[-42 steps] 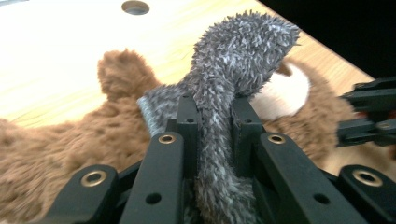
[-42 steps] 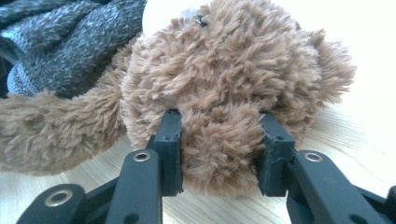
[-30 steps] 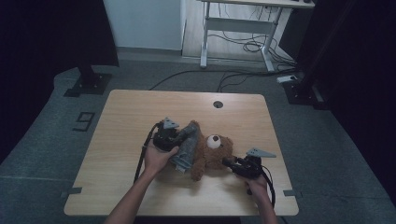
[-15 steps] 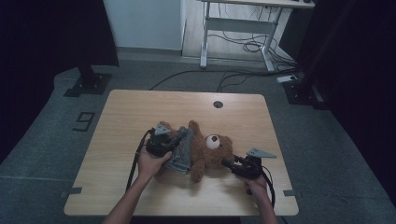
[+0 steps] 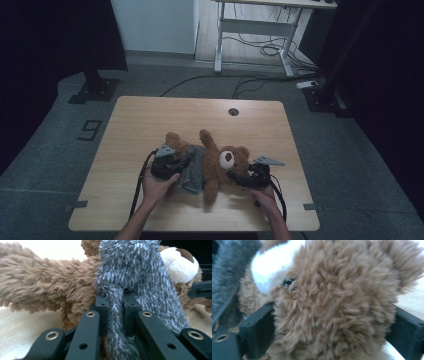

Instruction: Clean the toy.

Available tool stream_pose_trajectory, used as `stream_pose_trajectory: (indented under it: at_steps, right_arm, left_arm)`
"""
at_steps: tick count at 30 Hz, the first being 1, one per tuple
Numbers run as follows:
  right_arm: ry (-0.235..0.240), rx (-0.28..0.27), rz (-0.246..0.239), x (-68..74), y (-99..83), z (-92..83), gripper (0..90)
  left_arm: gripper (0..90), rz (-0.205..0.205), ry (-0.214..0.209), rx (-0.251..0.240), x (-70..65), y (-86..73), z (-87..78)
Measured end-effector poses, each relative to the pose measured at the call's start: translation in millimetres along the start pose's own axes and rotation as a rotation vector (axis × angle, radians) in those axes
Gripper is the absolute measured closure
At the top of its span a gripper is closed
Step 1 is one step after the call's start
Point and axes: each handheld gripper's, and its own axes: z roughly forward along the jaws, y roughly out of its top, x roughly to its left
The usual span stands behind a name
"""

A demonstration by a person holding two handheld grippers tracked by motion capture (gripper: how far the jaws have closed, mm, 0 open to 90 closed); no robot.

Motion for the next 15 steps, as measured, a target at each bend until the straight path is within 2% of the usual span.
stream_pose_trajectory:
  at_steps: [4, 5, 6, 7, 10, 12, 13, 14, 15]
  right_arm:
    - [0.0, 0.015, -0.029, 0.8, -1.3, -1.8, 24.8]
    - [0.0, 0.015, -0.029, 0.8, -1.3, -1.8, 24.8]
    - [-0.007, 0.014, -0.042, 1.2, -3.2, -3.1, 33.2]
    - [-0.015, 0.006, -0.05, 2.4, -4.9, -3.0, 36.5]
    - [-0.041, -0.009, -0.077, 5.3, -6.8, -2.3, 41.2]
    - [-0.072, -0.021, -0.102, 7.8, -5.9, -1.5, 44.3]
    - [-0.104, -0.035, -0.116, 8.7, -5.0, -0.3, 46.1]
    - [-0.104, -0.035, -0.116, 8.7, -5.0, -0.3, 46.1]
    - [-0.143, -0.047, -0.135, 8.2, -3.0, 0.5, 47.4]
  left_arm:
    - [78.1, 0.002, 0.0, 0.004, -2.2, -0.2, -1.2]
    - [78.1, 0.002, 0.0, 0.004, -2.2, -0.2, -1.2]
    - [78.0, 0.004, 0.002, 0.005, -3.0, 0.3, -1.1]
    - [78.0, 0.01, 0.013, 0.007, -4.3, 1.2, -0.1]
    - [77.9, 0.011, 0.021, 0.005, -4.5, 2.4, 1.6]
    - [77.9, 0.005, 0.028, 0.002, -3.8, 4.8, 5.0]
    - [77.9, -0.001, 0.03, 0.001, -3.1, 7.7, 9.0]
    - [77.9, -0.001, 0.03, 0.001, -3.1, 7.7, 9.0]
    - [77.9, -0.001, 0.03, 0.004, -2.9, 12.1, 14.6]
